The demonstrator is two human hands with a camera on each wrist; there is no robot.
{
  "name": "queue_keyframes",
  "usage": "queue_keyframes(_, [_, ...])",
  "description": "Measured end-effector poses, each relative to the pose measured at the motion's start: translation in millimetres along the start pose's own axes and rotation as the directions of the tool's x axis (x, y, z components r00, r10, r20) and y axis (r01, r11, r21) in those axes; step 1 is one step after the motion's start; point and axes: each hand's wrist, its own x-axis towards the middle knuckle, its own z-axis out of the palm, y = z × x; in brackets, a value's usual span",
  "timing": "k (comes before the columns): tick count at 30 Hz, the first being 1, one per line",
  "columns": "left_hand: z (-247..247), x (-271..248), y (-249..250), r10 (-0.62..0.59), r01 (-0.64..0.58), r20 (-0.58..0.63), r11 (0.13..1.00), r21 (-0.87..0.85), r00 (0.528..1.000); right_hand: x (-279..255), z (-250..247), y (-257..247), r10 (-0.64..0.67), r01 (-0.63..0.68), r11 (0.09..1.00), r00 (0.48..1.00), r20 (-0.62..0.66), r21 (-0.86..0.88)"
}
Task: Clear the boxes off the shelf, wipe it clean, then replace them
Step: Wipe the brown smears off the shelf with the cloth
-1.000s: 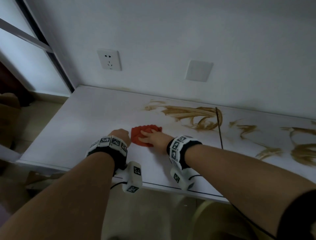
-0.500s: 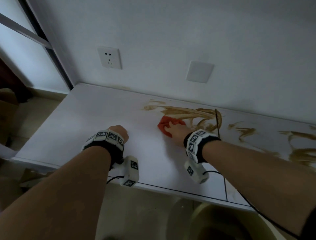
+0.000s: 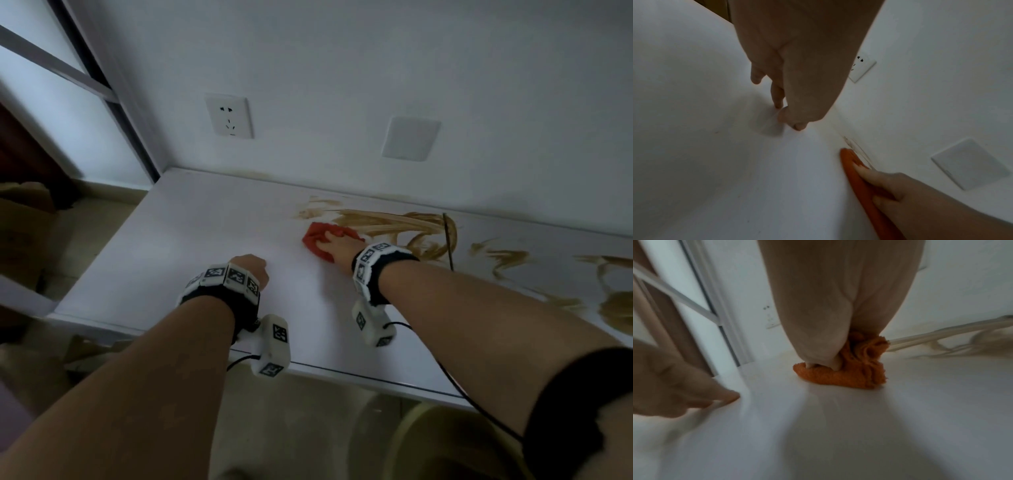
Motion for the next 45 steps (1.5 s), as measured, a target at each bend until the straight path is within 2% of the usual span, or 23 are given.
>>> queue_keyframes(4, [1.8, 6.1, 0.1, -0.015, 0.014, 0.029, 1.0, 0.004, 0.999, -14.2, 5.9, 43.1, 0.156, -0.156, 0.988, 0.988, 0.008, -0.025])
queue_keyframes(6, [3.9, 6.3, -1.1, -0.017, 0.016, 0.04, 1.0, 0.027, 0.999, -22.6, 11.1, 47.2, 0.175, -0.172, 0.982, 0.984, 0.039, -0.075])
queue_keyframes(8, [6.7, 10.0, -0.7, -0.031, 0.03, 0.031, 0.998, 0.05, 0.999, -33.8, 16.2, 41.8, 0.163, -0.153, 0.98, 0.984, 0.074, -0.127])
queue_keyframes(10, [8.3, 11.1, 0.8, -0.033, 0.031, 0.028, 0.998, 0.053, 0.999, -43.9, 18.4, 29.0, 0.116, -0.108, 0.991, 0.988, 0.103, -0.083])
queue_keyframes(14, [3.7, 3.0, 10.4, 0.006, -0.009, 0.031, 0.997, 0.081, 0.999, -43.3, 21.1, -8.5, -0.102, 0.115, 0.985, 0.989, 0.103, -0.129])
queue_keyframes(17, [2.1, 1.0, 18.0, -0.02, 0.019, 0.03, 0.999, 0.038, 0.999, -23.7, 15.9, -20.4, -0.112, 0.136, 0.975, 0.984, 0.142, -0.176])
queue_keyframes(19, [3.3, 1.3, 19.2, -0.041, 0.041, 0.025, 0.999, 0.01, 0.999, -13.4, 12.0, -14.2, -0.069, 0.083, 0.992, 0.988, 0.138, -0.095])
queue_keyframes(22, [1.0, 2.0, 16.4, -0.052, 0.052, 0.016, 0.999, -0.002, 0.999, -8.7, 10.5, 6.7, -0.007, 0.007, 1.0, 1.0, 0.03, 0.0])
queue_keyframes(24, [-3.0, 3.1, 16.1, -0.054, 0.054, 0.023, 0.999, -0.004, 0.998, -13.7, 9.0, 25.6, 0.063, -0.064, 0.998, 0.997, 0.04, 0.025])
queue_keyframes(27, [-10.6, 2.0, 22.5, -0.019, 0.019, 0.008, 1.0, 0.006, 1.0, -32.9, 13.4, 59.8, 0.183, -0.183, 0.983, 0.981, 0.065, -0.015])
queue_keyframes(30, [-12.5, 2.1, 30.2, 0.027, -0.027, -0.012, 0.999, -0.025, 1.0, -51.9, 25.2, 79.4, 0.236, -0.232, 0.971, 0.969, 0.074, -0.053])
queue_keyframes(33, [-7.8, 8.0, 37.2, 0.038, -0.042, -0.052, 0.995, -0.093, 0.998, -57.7, 35.3, 70.9, 0.178, -0.171, 0.982, 0.98, 0.087, -0.086])
queue_keyframes(37, [-3.8, 5.6, 47.9, 0.043, -0.049, -0.071, 0.996, -0.075, 0.997, -50.9, 46.1, 41.3, -0.024, 0.043, 0.989, 0.991, 0.135, -0.142])
queue_keyframes(39, [-0.7, 4.8, 50.8, 0.037, -0.043, -0.072, 0.996, -0.075, 0.997, -44.9, 43.8, 35.4, -0.068, 0.091, 0.984, 0.986, 0.154, -0.151])
queue_keyframes(41, [2.4, 4.0, 52.6, 0.022, -0.026, -0.06, 0.997, -0.077, 0.998, -39.5, 37.6, 37.5, -0.065, 0.083, 0.99, 0.986, 0.151, -0.114])
queue_keyframes(45, [2.0, 5.1, 56.5, 0.019, -0.02, -0.027, 0.997, -0.068, 0.999, -37.3, 29.5, 62.5, 0.04, -0.038, 0.999, 0.996, 0.08, -0.02])
